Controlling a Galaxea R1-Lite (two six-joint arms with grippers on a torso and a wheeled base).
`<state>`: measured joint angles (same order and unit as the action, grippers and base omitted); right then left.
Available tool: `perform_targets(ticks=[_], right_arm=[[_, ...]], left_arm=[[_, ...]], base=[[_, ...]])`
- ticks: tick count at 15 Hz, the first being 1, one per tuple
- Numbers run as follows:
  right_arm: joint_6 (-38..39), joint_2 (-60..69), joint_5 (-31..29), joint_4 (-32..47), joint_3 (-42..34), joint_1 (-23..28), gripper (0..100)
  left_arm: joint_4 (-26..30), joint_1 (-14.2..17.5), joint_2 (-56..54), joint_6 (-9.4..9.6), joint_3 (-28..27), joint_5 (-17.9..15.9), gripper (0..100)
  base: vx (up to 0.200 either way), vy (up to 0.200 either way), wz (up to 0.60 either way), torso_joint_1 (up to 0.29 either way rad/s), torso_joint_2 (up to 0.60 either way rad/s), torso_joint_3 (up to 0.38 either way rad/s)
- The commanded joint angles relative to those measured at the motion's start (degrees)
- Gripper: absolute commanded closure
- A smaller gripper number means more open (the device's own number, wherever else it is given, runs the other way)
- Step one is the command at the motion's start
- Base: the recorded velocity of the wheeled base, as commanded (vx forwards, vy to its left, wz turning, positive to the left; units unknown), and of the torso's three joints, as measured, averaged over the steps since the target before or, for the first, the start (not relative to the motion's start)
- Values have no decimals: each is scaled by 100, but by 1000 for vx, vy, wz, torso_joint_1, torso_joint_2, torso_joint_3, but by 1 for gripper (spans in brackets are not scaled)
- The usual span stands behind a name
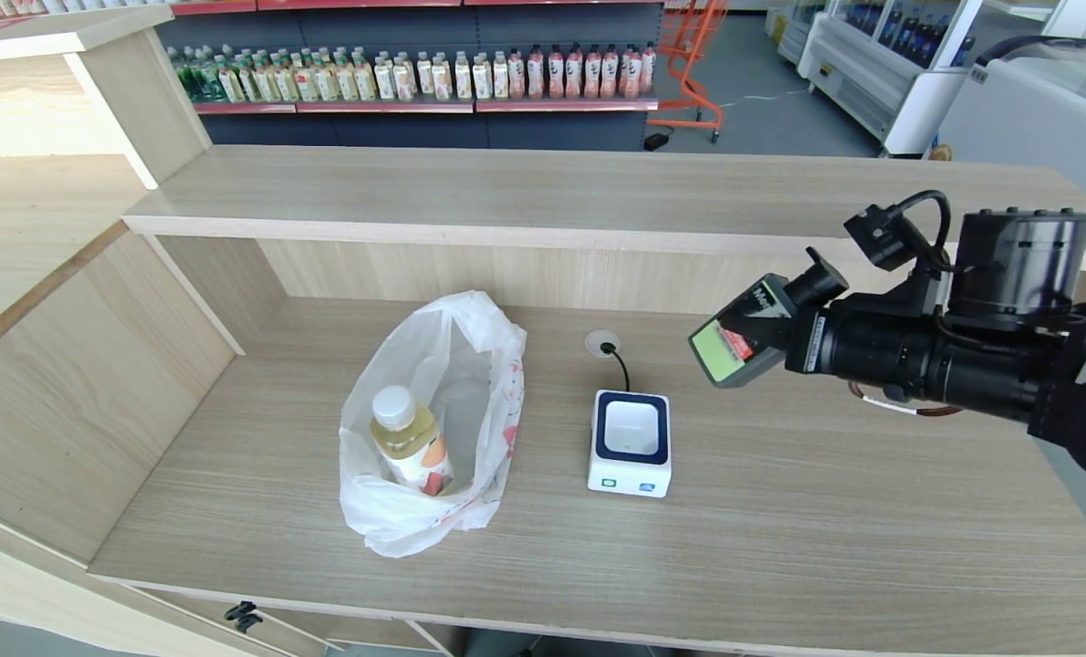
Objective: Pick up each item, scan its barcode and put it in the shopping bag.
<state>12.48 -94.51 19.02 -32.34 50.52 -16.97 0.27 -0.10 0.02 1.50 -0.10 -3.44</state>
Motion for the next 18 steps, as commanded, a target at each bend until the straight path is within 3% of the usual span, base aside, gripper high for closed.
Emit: perform_targets(ticks=[1, 3, 7, 10, 13, 18], right_arm=[[9, 768, 5, 334, -227, 132, 100], [35, 979, 23, 826, -235, 132, 100], [360, 996, 5, 896, -191, 132, 100], [378, 1005, -3, 905, -235, 141, 100], [395, 1005, -3, 905, -279, 141, 100], [395, 1005, -12, 905, -367, 141, 100]], left_arm=[[0, 1, 6, -1, 10, 1, 0], [0, 1, -2, -1, 1, 1, 0], [0, 1, 6, 8, 1, 1, 0], [0, 1, 6, 8, 1, 1, 0], [0, 1, 6, 17, 1, 1, 0], [0, 1, 6, 8, 1, 1, 0]], base=[[0, 0, 0, 0, 0, 0], [0, 0, 0, 0, 0, 0], [0, 0, 0, 0, 0, 0], [-200, 200, 0, 12, 9, -1], [0, 0, 0, 0, 0, 0], [0, 200, 0, 10, 3, 0]])
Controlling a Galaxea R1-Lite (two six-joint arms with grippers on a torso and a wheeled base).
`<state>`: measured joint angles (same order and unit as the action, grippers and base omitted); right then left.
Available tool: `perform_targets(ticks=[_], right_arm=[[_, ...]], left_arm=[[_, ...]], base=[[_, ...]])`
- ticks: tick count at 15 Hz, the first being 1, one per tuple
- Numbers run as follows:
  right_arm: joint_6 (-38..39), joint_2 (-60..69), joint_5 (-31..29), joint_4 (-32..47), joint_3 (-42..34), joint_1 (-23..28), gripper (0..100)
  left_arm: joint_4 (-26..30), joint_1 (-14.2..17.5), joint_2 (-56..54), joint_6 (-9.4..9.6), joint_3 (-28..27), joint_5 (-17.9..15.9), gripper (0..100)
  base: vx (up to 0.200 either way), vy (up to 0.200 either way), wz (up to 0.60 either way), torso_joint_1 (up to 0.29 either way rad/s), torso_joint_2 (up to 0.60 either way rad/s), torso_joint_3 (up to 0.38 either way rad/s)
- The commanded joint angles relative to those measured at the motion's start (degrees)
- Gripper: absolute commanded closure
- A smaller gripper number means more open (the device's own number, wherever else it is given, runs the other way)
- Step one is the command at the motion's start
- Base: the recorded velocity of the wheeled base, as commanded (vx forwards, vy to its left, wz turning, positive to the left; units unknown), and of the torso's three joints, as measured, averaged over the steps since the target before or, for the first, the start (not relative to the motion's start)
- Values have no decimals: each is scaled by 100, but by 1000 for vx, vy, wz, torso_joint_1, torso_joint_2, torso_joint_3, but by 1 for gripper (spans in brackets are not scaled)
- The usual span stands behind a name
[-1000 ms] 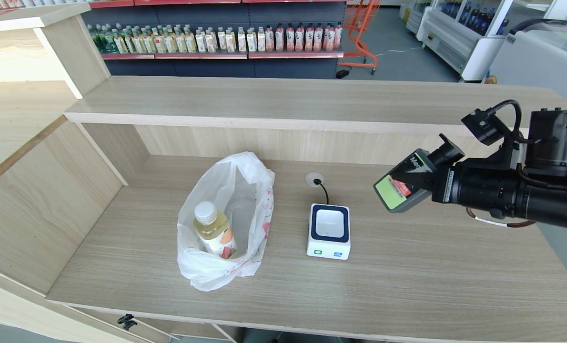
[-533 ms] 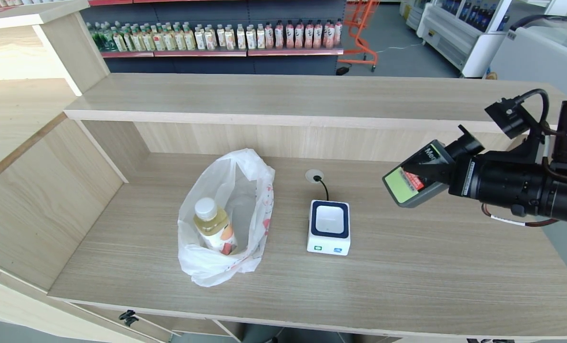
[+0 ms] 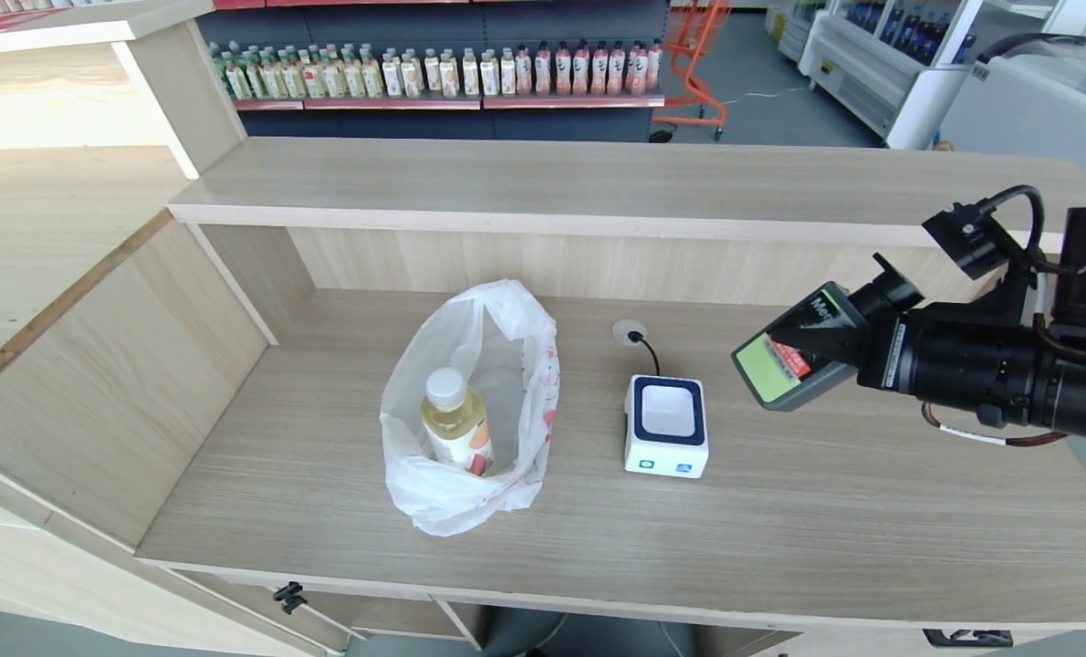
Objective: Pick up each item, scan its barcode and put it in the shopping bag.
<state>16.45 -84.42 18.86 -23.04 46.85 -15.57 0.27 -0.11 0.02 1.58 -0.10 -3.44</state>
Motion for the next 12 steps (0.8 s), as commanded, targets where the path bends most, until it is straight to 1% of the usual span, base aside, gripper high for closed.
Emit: perform_targets(ticks=[1, 3, 5, 9, 10, 11, 12], right_arm=[[-1, -4, 4, -25, 0, -8, 100], [-1, -22, 4, -34, 9, -8, 100], [-45, -171, -5, -43, 52, -8, 100], [-581, -1033, -23, -60, 676, -166, 100], [-880, -1349, -84, -95, 905, -280, 100], [-889, -1419, -102, -122, 949, -368, 100], [-915, -1639, -128, -289, 1002, -570, 100]], left_arm=[[0, 2, 6, 0, 1, 1, 0], [0, 2, -2, -9, 1, 1, 0], [0, 2, -2, -9, 1, 1, 0], [0, 2, 6, -9, 1, 1, 0], [0, 2, 6, 0, 1, 1, 0], [0, 2, -2, -9, 1, 1, 0], [0, 2, 6, -9, 1, 1, 0]], base=[[0, 200, 0, -2, 7, 2], [0, 200, 0, 0, 0, 2], [0, 0, 0, 0, 0, 0], [0, 0, 0, 0, 0, 0], [0, 0, 0, 0, 0, 0], [0, 0, 0, 0, 0, 0], [0, 0, 0, 0, 0, 0]])
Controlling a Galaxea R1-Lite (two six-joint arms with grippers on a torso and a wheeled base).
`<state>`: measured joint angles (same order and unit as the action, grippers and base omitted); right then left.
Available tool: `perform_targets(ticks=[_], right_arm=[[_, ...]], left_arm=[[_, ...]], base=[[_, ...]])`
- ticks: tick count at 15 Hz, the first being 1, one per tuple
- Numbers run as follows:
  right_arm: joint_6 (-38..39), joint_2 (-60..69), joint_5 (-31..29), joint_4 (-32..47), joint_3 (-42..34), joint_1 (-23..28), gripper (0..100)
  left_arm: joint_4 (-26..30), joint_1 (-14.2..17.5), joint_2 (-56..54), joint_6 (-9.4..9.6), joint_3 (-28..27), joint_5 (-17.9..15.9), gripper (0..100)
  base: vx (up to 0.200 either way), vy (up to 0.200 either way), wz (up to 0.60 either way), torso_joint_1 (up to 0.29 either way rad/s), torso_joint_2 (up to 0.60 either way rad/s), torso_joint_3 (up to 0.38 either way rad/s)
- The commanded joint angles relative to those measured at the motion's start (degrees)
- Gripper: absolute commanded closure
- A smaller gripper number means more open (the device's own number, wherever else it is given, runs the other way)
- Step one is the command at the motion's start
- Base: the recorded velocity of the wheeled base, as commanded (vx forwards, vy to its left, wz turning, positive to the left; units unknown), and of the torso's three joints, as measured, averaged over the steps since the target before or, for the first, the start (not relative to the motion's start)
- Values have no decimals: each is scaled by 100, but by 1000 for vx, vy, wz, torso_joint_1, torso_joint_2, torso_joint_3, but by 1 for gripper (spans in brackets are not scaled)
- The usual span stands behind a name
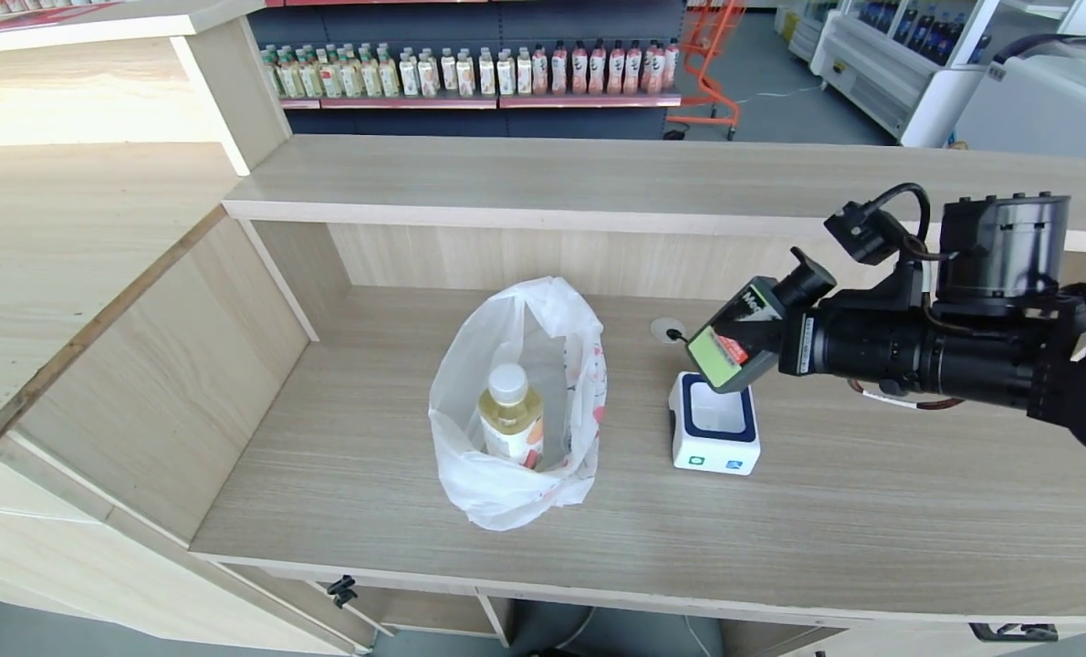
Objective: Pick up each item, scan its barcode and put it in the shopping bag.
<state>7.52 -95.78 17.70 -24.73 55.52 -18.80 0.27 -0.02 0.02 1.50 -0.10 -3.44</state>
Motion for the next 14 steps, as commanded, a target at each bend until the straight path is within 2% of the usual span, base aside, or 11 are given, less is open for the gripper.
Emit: perform_targets(ticks=[1, 3, 5, 7, 12, 14], right_arm=[[-198, -687, -47, -269, 144, -353, 100], [-1007, -1364, -144, -989, 240, -441, 100], [-1200, -1909, -127, -1482, 513, -599, 100], [-1526, -2384, -127, -1490, 1014, -616, 100], [-1578, -3148, -118, -1508, 2042, -854, 100], [-1587, -3456, 93, -1543, 2438, -942, 100]], left_arm=[[0, -6, 6, -1, 10, 1, 0], [0, -6, 6, -1, 1, 1, 0], [0, -6, 6, -1, 1, 1, 0], [0, -6, 6, -1, 1, 1, 0], [0, -6, 6, 8, 1, 1, 0], [0, -6, 6, 8, 1, 1, 0]], base=[[0, 0, 0, 0, 0, 0], [0, 0, 0, 0, 0, 0], [0, 0, 0, 0, 0, 0], [0, 0, 0, 0, 0, 0], [0, 0, 0, 0, 0, 0], [0, 0, 0, 0, 0, 0]])
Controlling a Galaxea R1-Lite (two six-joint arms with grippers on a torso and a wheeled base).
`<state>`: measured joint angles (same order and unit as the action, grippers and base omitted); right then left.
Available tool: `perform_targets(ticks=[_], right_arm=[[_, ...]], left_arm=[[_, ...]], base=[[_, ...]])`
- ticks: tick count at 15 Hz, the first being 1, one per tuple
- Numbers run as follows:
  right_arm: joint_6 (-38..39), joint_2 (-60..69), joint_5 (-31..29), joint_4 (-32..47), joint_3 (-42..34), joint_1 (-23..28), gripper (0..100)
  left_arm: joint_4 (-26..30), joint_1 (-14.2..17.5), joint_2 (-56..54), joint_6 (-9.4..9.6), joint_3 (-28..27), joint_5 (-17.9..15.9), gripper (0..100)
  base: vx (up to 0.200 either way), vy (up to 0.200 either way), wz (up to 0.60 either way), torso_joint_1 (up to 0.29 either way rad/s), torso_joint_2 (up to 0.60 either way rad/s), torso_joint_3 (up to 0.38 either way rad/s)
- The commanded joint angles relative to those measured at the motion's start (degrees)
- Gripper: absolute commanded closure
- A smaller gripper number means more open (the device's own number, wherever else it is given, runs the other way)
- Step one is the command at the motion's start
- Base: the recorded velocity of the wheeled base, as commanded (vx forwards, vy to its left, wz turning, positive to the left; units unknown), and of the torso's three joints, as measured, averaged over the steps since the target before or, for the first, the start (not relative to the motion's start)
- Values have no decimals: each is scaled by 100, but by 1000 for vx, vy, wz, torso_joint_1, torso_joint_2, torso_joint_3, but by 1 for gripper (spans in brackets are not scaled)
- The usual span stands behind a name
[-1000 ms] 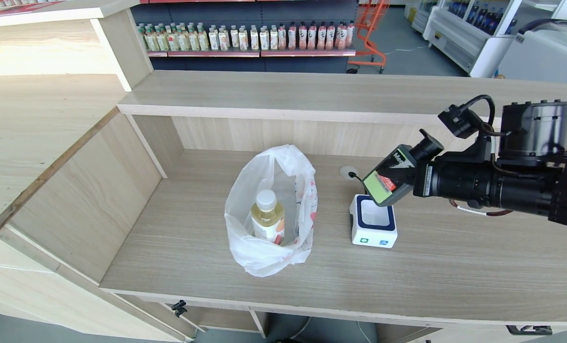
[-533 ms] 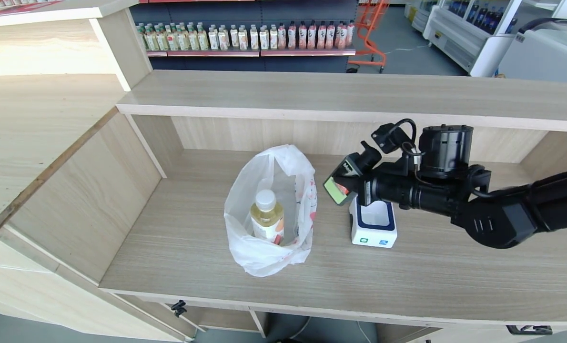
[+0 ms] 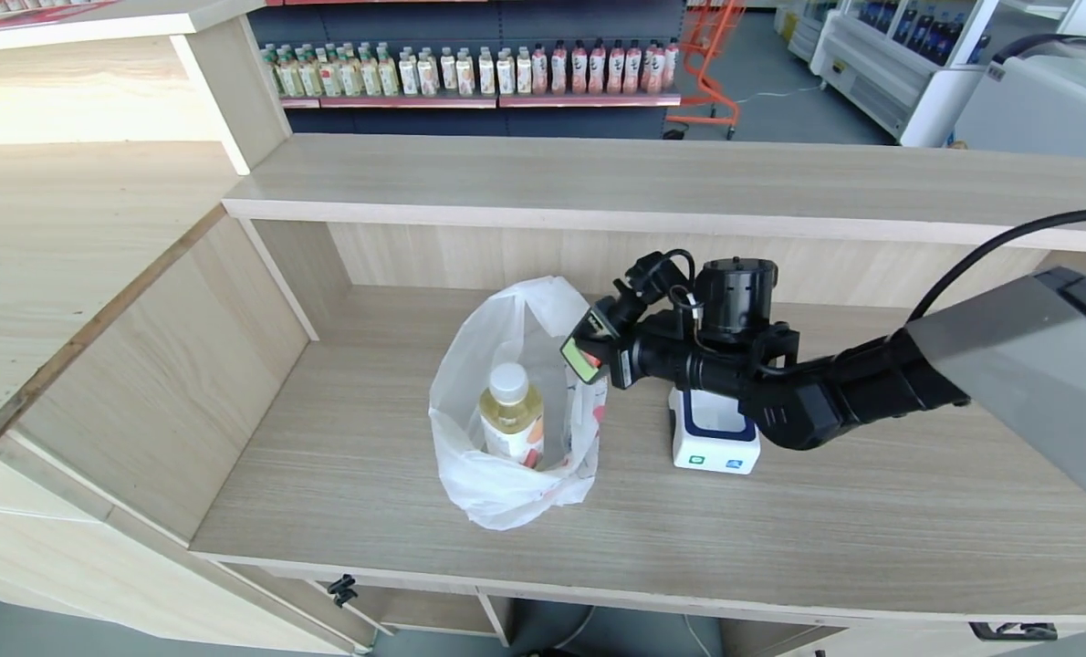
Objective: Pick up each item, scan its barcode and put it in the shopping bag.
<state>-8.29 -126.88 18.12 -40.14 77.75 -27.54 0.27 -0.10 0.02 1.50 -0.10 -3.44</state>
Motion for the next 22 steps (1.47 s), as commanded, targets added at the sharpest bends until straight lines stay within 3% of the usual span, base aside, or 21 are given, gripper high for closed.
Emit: perform_targets(ticks=[1, 6, 13, 14, 19, 22], right_arm=[[-50, -487, 175, 7, 355, -76, 100], [-656, -1032, 315, 7, 812, -147, 100], [-735, -1295, 324, -64, 1031, -138, 100], [-727, -1304, 324, -73, 1058, -138, 0], [-182, -540, 623, -64, 838, -111, 0], [583, 506, 597, 147, -234, 302, 0]], left_arm=[[0, 1, 6, -1, 1, 1, 0], [0, 1, 6, 8, 1, 1, 0], [0, 1, 6, -1, 1, 1, 0], [0, 1, 6, -1, 1, 1, 0], [0, 1, 6, -1, 1, 1, 0], [0, 1, 6, -1, 1, 1, 0]], base=[[0, 0, 0, 0, 0, 0], [0, 0, 0, 0, 0, 0], [0, 0, 0, 0, 0, 0], [0, 0, 0, 0, 0, 0], [0, 0, 0, 0, 0, 0], [0, 0, 0, 0, 0, 0]])
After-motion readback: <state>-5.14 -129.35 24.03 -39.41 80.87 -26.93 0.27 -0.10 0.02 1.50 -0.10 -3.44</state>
